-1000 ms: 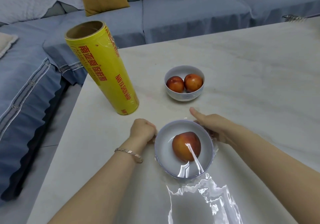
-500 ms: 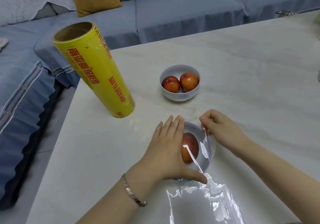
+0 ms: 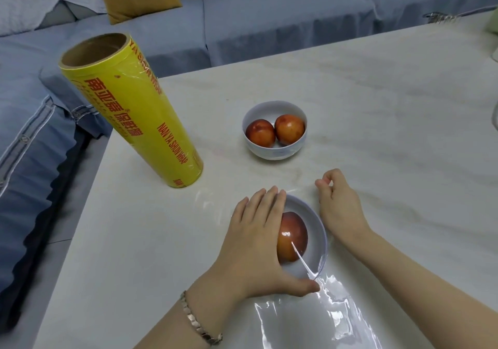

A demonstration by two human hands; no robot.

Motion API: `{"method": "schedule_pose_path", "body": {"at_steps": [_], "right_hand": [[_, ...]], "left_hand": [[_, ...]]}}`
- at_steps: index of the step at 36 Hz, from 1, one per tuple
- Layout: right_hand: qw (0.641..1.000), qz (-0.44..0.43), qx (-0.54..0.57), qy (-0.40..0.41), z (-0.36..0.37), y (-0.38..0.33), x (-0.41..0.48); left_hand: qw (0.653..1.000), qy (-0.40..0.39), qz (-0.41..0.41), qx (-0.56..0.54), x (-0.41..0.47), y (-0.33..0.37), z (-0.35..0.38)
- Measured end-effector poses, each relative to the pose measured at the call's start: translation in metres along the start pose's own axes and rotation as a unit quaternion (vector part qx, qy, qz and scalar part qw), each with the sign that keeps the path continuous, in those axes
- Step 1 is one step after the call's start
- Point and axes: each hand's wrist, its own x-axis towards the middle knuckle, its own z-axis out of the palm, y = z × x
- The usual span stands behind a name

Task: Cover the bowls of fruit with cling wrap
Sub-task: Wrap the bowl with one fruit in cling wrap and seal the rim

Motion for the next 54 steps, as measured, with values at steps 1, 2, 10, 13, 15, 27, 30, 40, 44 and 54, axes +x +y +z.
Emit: {"method": "schedule_pose_path", "body": {"at_steps": [1,2,10,13,15,27,30,40,44,54], "right_hand": [[1.000,0.013,-0.003,-0.010,0.003,0.002,0.002],[0.999,0.022,-0.008,-0.022,0.006,0.003,0.005],[0.985,0.133,0.097,-0.044,-0.017,0.004,0.013],[0.949,0.213,0.190,-0.136,-0.033,0.000,0.005],[0.944,0.213,0.172,-0.184,-0.035,-0.001,0.000],[0.942,0.163,0.167,-0.241,-0.010,-0.015,0.008],[0.946,0.160,0.184,-0.212,-0.008,-0.014,0.007],[0.998,-0.037,0.042,0.016,-0.002,-0.027,-0.004],[0.995,-0.075,0.045,0.043,-0.004,-0.029,-0.002],[0.997,0.045,0.054,0.027,0.009,-0.003,0.018]], "left_hand": [[1.000,0.002,-0.003,-0.002,0.000,0.000,0.000],[1.000,0.002,-0.008,-0.005,-0.001,0.001,0.001],[0.987,0.050,-0.150,-0.038,-0.002,0.020,0.008],[0.957,0.105,-0.261,-0.072,0.005,0.036,0.011],[0.941,0.129,-0.299,-0.090,0.011,0.042,0.010],[0.997,-0.047,-0.051,-0.035,0.001,-0.007,-0.021],[0.998,-0.062,0.001,-0.029,0.007,-0.014,-0.020],[0.999,-0.034,0.023,0.010,0.013,-0.014,-0.013],[0.999,-0.038,0.022,0.012,0.014,-0.014,-0.013],[0.999,-0.020,0.021,0.019,0.016,-0.016,-0.008]]}}
